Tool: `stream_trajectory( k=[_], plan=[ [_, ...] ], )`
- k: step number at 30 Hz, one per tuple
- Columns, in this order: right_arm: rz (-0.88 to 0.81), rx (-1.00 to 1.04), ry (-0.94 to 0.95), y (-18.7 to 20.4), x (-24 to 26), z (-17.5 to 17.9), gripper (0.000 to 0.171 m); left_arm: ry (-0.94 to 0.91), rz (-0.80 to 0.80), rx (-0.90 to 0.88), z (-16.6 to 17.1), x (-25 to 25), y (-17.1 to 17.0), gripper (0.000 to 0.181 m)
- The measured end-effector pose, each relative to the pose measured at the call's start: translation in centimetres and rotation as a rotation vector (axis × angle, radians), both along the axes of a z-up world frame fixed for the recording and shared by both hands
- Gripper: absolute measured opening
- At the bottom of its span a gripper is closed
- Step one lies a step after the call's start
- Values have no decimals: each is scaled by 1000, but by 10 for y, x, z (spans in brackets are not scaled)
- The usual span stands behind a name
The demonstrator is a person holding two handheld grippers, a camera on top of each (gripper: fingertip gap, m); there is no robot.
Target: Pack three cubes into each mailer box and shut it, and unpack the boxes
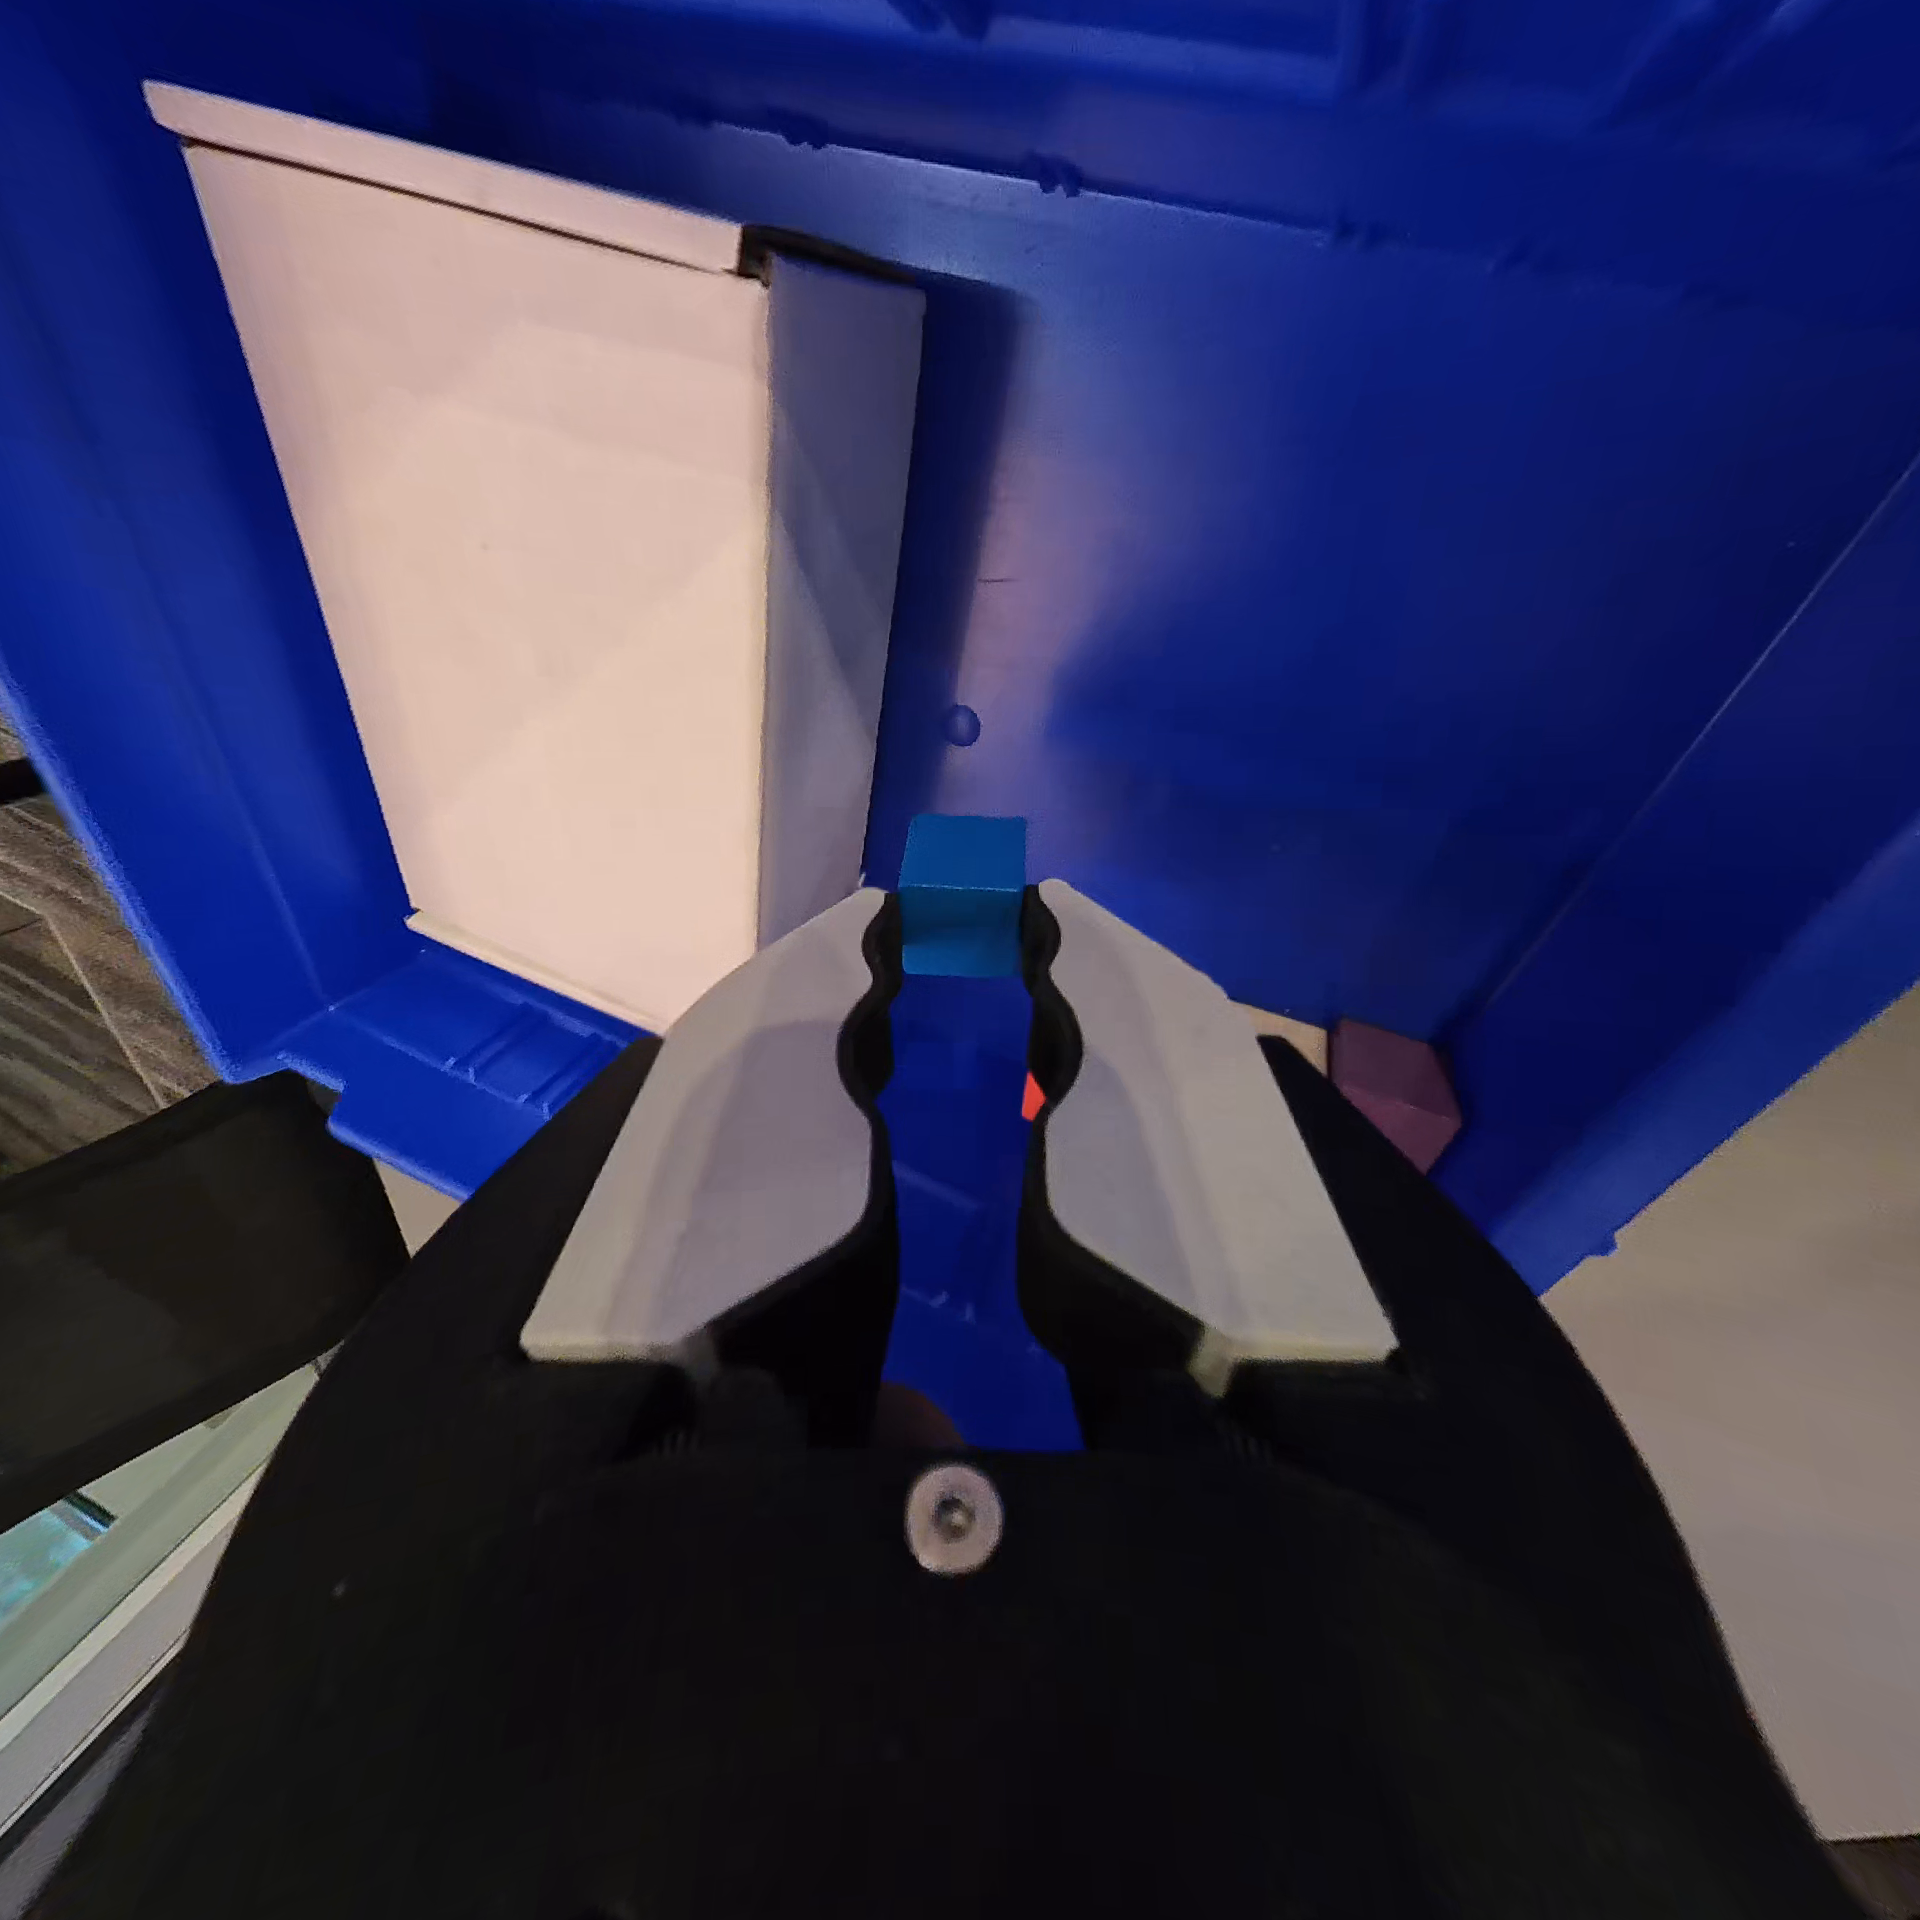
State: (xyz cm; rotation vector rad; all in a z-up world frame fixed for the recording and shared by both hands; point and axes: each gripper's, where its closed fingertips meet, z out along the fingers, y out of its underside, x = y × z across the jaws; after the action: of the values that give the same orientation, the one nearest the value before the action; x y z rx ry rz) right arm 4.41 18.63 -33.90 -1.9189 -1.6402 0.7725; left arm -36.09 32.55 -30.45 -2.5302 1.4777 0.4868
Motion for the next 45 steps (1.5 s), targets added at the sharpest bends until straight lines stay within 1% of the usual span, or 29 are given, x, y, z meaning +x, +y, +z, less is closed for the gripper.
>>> stream_trajectory(
  k=[3,5,7,8,10,12,14,16,19,22,24,25,28,30,31,32,33,35,36,38,43,45],
  plan=[
    [-1,0,-2,0,1,-1,70,-34,22,56,13,-3,0,22],
    [-9,-5,-8,1,4,-3,70,-67,35,113,30,-10,-5,22],
    [-22,-9,-4,4,6,-3,70,-103,86,177,50,-27,-13,22],
    [-28,-13,1,5,6,-2,70,-116,119,210,61,-40,-18,21],
    [-29,-17,-1,5,5,-3,70,-119,236,259,76,-79,-29,21],
    [-25,-16,-7,4,4,-5,70,-91,361,263,76,-127,-46,22],
    [-26,-21,-13,4,3,-7,70,-25,500,228,60,-179,-66,22],
    [-32,-25,-24,5,4,-10,70,33,580,166,35,-216,-87,22],
    [-43,-30,-32,7,3,-12,70,48,682,34,-7,-240,-113,21],
    [-47,-28,-38,8,2,-14,69,119,715,-82,-43,-261,-132,21],
    [-55,-29,-35,9,1,-14,69,79,731,-126,-60,-262,-138,22],
    [-58,-26,-35,10,1,-14,68,73,737,-122,-62,-264,-137,23],
    [-68,-25,-32,13,1,-14,67,56,734,-98,-60,-265,-130,22],
    [-70,-28,-28,13,1,-14,67,108,702,-113,-59,-268,-132,22],
    [-70,-29,-27,13,1,-14,67,100,689,-112,-59,-265,-131,25],
    [-69,-28,-27,13,1,-14,67,85,695,-113,-60,-262,-130,41],
    [-67,-27,-29,13,1,-14,67,82,707,-112,-58,-262,-130,50],
    [-64,-25,-33,12,2,-14,68,84,719,-66,-52,-263,-127,54],
    [-62,-25,-34,12,2,-14,68,82,734,-28,-47,-263,-122,59],
    [-61,-24,-38,12,3,-14,68,92,710,44,-31,-255,-113,59],
    [-55,-24,-31,11,2,-13,68,-139,659,271,19,-189,-70,53],
    [-51,-21,-30,10,2,-12,68,-188,628,400,45,-167,-49,51]
  ],
)
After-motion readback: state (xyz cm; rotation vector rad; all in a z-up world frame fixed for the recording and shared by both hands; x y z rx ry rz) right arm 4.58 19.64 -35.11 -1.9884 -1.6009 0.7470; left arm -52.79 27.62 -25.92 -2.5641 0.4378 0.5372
